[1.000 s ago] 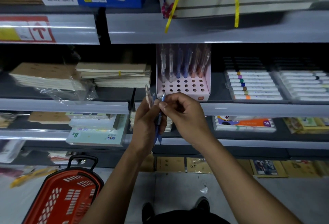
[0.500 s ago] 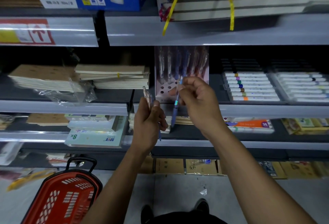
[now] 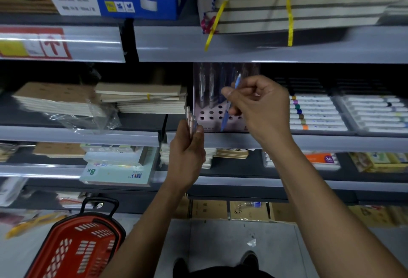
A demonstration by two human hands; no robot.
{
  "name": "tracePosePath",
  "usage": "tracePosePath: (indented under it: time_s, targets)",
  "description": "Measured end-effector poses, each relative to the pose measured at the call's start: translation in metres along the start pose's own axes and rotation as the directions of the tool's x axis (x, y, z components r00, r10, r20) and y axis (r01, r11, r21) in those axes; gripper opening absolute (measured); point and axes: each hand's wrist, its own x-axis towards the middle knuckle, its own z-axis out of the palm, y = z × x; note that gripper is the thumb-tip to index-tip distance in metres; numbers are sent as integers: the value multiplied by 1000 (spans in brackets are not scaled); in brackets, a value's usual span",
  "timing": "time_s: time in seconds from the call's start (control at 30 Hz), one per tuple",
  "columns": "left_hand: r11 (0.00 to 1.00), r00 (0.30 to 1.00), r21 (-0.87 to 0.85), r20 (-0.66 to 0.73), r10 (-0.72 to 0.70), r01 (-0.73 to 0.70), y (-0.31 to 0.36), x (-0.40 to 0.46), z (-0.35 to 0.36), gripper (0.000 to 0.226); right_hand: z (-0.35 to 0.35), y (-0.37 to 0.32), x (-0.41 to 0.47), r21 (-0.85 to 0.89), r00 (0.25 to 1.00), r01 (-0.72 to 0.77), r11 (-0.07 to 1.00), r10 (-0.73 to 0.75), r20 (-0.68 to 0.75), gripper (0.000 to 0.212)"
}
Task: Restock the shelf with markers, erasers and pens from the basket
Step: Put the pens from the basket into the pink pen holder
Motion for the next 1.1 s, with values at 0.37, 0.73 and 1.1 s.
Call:
tracePosePath:
  time_s: [0.37, 0.73, 1.1]
  targets:
    - [983, 997, 171, 18, 69, -71, -4, 4, -5, 15, 8, 15, 20, -94, 989, 60, 994, -72, -127, 14]
    - [840, 989, 521, 71, 132, -149, -11, 1, -10, 26, 17, 30, 29, -240, 992, 62, 969, -86, -90, 21]
    - [883, 992, 451, 52, 119, -130, -9, 0, -8, 12, 23, 31, 32, -433, 993, 104, 895, -118, -7, 10]
